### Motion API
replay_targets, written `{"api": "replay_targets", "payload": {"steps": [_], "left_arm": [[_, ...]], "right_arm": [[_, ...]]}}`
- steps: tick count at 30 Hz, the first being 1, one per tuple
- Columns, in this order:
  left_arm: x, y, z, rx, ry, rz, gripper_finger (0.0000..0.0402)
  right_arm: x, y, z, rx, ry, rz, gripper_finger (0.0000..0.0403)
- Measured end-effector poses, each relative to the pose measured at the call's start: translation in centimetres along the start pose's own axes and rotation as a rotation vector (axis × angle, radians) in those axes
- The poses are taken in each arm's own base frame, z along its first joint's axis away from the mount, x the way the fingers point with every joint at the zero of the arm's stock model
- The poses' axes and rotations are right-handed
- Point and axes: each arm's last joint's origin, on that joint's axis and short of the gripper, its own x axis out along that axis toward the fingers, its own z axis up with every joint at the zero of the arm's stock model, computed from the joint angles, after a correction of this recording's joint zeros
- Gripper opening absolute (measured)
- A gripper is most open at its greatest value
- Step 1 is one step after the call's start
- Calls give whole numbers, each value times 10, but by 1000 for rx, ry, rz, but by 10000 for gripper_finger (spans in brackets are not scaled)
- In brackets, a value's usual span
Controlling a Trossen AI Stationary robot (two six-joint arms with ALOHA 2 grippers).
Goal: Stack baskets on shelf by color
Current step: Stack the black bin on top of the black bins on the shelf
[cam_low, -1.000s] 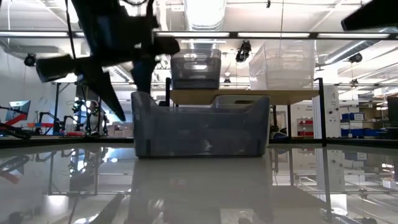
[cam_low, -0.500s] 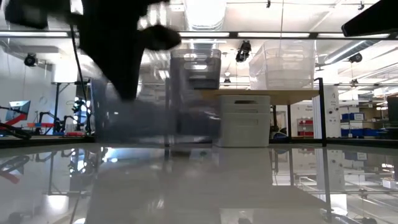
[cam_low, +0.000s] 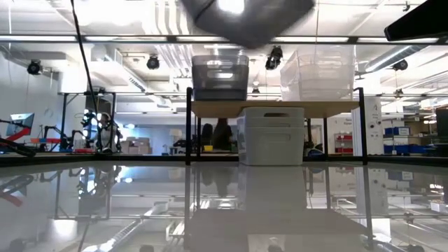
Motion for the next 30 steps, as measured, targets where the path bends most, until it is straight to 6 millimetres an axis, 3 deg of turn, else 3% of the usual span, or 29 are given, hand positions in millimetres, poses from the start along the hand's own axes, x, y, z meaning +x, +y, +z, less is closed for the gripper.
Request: {"api": "replay_targets", "payload": {"steps": [3, 9, 14, 17, 23, 30], "left_arm": [[-22, 28, 8, -24, -33, 153, 0], [-48, 110, 2, -120, -52, 363, 0], [-42, 184, -34, -236, 32, 451, 0], [-38, 217, -60, -308, 66, 414, 0], [-33, 241, -92, -373, 155, 348, 0], [-28, 241, -97, -357, 160, 252, 0]], "right_arm": [[0, 0, 0, 0, 0, 0, 9], [0, 0, 0, 3, 0, 0, 9], [0, 0, 0, 19, -1, 0, 9], [0, 0, 0, 32, -1, 1, 9], [0, 1, 1, 55, -5, 4, 9], [0, 1, 0, 75, -5, 3, 9]]}}
